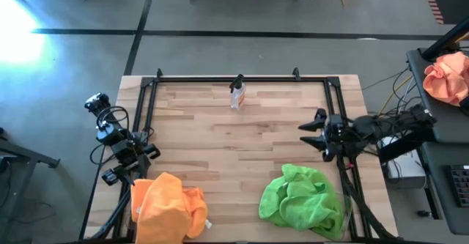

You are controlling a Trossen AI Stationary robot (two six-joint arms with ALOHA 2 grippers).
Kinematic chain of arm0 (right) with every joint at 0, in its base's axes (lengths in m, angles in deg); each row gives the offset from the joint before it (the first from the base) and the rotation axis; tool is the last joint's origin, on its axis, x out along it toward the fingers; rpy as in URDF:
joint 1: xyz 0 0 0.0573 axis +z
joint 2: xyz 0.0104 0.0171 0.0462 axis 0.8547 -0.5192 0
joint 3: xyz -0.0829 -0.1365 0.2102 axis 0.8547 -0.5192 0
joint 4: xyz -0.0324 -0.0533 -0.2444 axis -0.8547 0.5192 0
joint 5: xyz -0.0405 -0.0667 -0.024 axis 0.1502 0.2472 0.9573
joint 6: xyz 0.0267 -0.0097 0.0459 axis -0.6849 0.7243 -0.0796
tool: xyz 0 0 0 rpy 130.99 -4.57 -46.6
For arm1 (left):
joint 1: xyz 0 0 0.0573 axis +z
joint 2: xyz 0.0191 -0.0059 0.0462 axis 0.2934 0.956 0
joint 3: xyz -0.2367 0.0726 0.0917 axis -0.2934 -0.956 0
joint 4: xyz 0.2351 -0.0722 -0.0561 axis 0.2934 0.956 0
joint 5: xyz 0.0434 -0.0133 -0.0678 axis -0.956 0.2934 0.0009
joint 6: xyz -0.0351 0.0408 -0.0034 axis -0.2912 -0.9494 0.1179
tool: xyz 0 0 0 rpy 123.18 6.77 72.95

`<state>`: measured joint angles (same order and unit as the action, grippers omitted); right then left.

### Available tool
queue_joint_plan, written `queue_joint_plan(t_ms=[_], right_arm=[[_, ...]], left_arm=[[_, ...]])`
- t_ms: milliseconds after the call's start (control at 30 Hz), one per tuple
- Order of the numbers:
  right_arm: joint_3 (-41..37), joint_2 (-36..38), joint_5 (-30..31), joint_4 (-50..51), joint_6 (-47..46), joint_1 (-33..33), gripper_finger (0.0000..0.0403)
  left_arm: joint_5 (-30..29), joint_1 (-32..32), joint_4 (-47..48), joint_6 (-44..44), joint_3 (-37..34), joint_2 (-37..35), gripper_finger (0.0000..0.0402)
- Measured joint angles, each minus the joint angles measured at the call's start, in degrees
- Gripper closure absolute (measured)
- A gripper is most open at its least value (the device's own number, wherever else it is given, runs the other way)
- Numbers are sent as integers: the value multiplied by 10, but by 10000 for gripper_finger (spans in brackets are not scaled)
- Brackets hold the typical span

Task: Sort microfiber towel by color & place in baskets
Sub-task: Return to Home Position

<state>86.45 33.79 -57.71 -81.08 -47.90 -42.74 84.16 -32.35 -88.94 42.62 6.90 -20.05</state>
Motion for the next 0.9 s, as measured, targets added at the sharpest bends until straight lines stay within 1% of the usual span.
queue_joint_plan(t_ms=[333,467,600,900], right_arm=[[-110,28,-3,-163,-10,0,197],[-135,28,-3,-211,-14,0,197],[-153,28,-3,-235,-15,0,197],[-170,28,-3,-237,-33,0,197]], left_arm=[[0,0,0,0,0,0,243],[0,0,0,0,0,0,243],[0,0,0,0,0,0,243],[0,0,2,0,0,0,243]])
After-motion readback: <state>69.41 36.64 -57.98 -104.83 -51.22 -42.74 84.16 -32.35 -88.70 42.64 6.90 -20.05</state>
